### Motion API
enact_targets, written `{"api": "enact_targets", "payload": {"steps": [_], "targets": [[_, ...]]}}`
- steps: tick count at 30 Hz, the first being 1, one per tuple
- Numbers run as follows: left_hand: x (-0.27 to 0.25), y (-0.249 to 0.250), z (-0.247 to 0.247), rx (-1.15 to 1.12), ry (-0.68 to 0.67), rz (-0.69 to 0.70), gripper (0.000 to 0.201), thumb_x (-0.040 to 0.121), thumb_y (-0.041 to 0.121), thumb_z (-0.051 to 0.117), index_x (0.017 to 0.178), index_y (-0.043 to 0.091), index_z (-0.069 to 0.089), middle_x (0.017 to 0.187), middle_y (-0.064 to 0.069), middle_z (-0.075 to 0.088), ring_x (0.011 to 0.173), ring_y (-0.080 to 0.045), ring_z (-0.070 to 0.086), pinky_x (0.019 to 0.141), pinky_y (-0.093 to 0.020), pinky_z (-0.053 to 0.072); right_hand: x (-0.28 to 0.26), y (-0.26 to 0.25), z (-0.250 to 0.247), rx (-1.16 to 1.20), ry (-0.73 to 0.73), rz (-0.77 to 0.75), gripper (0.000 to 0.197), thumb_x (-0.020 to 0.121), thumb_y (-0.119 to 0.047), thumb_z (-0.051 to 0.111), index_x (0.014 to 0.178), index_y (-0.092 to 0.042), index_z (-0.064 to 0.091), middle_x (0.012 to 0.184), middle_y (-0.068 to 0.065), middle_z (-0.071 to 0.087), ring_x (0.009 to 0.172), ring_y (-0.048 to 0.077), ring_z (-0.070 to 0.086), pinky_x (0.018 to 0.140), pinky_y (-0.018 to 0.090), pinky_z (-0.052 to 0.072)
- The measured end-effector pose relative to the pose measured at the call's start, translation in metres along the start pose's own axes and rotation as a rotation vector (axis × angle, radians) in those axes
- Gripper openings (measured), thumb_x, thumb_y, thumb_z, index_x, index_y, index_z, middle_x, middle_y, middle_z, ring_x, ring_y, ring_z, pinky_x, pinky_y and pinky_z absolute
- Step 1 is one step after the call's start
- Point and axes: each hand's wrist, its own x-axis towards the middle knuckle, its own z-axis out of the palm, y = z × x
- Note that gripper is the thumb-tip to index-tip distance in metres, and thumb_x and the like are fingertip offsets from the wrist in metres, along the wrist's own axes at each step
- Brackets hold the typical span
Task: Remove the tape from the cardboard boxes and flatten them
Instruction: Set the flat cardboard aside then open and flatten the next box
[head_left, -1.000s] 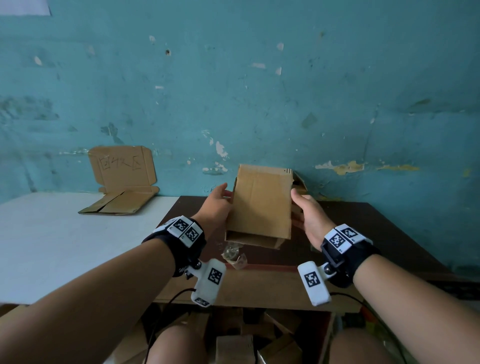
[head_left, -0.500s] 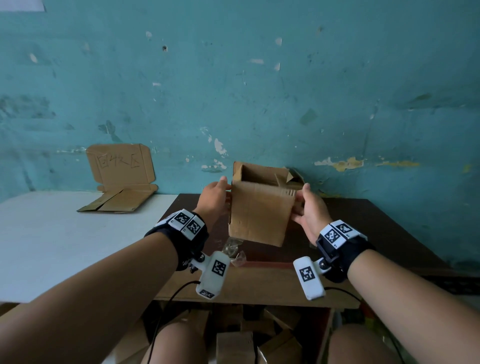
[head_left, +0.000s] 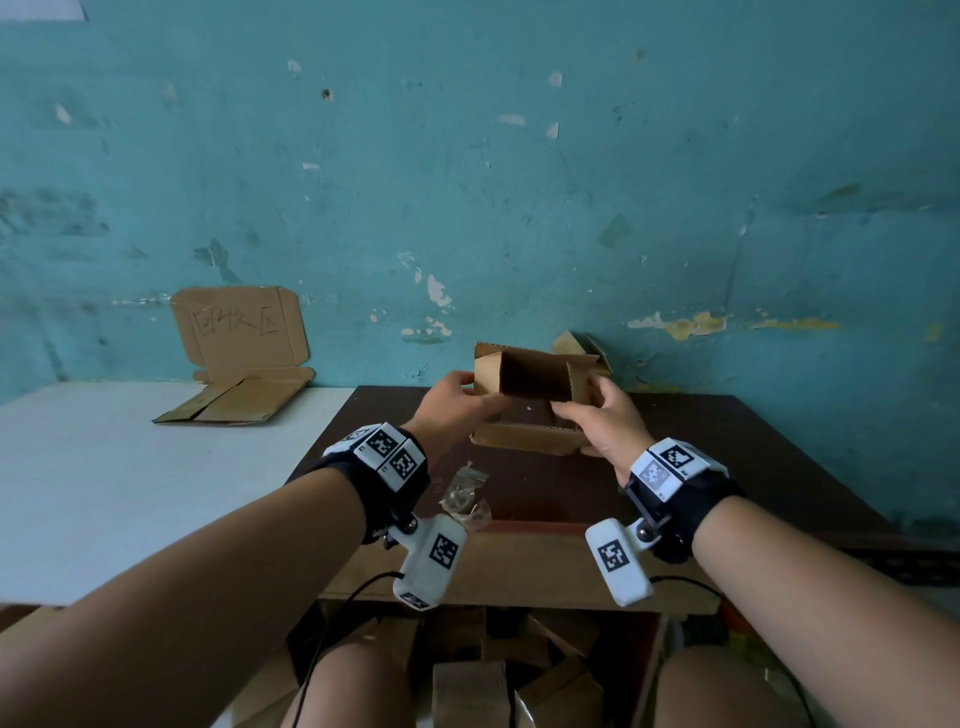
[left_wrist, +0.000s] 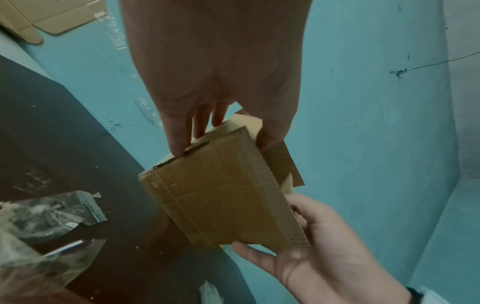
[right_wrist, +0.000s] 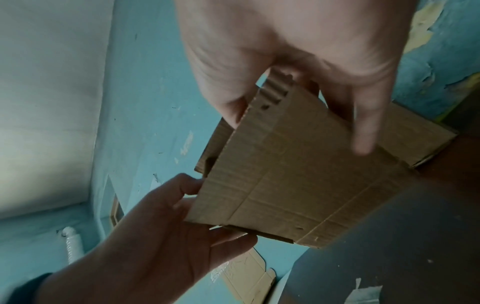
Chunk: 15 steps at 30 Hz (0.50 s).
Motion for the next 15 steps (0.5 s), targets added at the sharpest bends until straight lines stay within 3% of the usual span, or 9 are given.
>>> {"api": "enact_targets", "payload": {"steps": [2, 4, 7, 9, 12, 13, 15], "targets": [[-0.004, 0.005, -0.001, -0.003, -0.028, 0.006, 0.044, 0.077, 0.036, 0.060, 0.113, 0.011, 0.061, 0.088, -0.003, 0.065, 0.076, -0.019, 0.062, 0.070, -0.035, 0.053, -0.001, -0.002, -0.001, 0.095, -0.013, 0.012, 0.067, 0.089, -0.028, 0.065, 0.150, -0.038, 0.038, 0.142, -0.001, 0.051, 0.121, 0.026, 0.057, 0.088, 0.050, 0.060], [-0.006, 0.008, -0.002, -0.041, -0.053, 0.007, 0.029, 0.081, 0.029, 0.053, 0.102, 0.010, 0.058, 0.087, -0.010, 0.054, 0.078, -0.024, 0.054, 0.071, -0.039, 0.047, -0.001, -0.003, -0.003, 0.192, -0.036, 0.005, 0.065, 0.096, -0.013, 0.050, 0.150, -0.044, 0.034, 0.145, -0.001, 0.044, 0.125, 0.027, 0.052, 0.084, 0.052, 0.061], [-0.006, 0.008, -0.007, -0.114, -0.072, -0.015, 0.012, 0.087, 0.018, 0.046, 0.095, 0.011, 0.051, 0.087, -0.011, 0.045, 0.085, -0.026, 0.048, 0.082, -0.047, 0.052, 0.001, 0.002, -0.005, 0.263, -0.057, 0.000, 0.065, 0.096, -0.009, 0.039, 0.147, -0.049, 0.035, 0.148, 0.001, 0.044, 0.126, 0.030, 0.052, 0.082, 0.051, 0.062], [-0.005, 0.007, -0.009, -0.137, -0.080, -0.024, 0.013, 0.091, 0.017, 0.044, 0.100, 0.011, 0.052, 0.088, -0.008, 0.045, 0.088, -0.026, 0.049, 0.093, -0.053, 0.052, 0.001, 0.005, -0.005, 0.285, -0.073, -0.003, 0.060, 0.097, -0.010, 0.039, 0.142, -0.049, 0.038, 0.145, 0.004, 0.047, 0.124, 0.031, 0.055, 0.082, 0.052, 0.061], [-0.005, 0.005, -0.009, -0.182, -0.142, -0.029, 0.045, 0.096, 0.033, 0.046, 0.140, 0.028, 0.045, 0.119, -0.007, 0.053, 0.109, -0.029, 0.056, 0.094, -0.050, 0.047, 0.000, 0.007, -0.003, 0.311, -0.092, -0.008, 0.047, 0.097, -0.013, 0.045, 0.133, -0.044, 0.044, 0.144, 0.004, 0.046, 0.126, 0.029, 0.053, 0.083, 0.055, 0.061], [-0.005, 0.005, -0.009, -0.246, -0.156, -0.046, 0.044, 0.099, 0.041, 0.044, 0.142, 0.034, 0.043, 0.130, -0.007, 0.051, 0.118, -0.032, 0.054, 0.097, -0.053, 0.046, -0.001, 0.008, -0.002, 0.340, -0.093, -0.002, 0.044, 0.096, -0.015, 0.049, 0.131, -0.042, 0.045, 0.143, 0.004, 0.044, 0.127, 0.029, 0.050, 0.084, 0.056, 0.060], [-0.005, 0.005, -0.011, -0.419, -0.138, -0.122, 0.040, 0.101, 0.058, 0.038, 0.130, 0.036, 0.053, 0.133, -0.006, 0.051, 0.119, -0.034, 0.056, 0.097, -0.059, 0.049, -0.002, 0.008, 0.000, 0.421, -0.108, 0.027, 0.041, 0.089, -0.024, 0.059, 0.126, -0.040, 0.049, 0.142, 0.006, 0.046, 0.130, 0.031, 0.050, 0.084, 0.056, 0.059]]}}
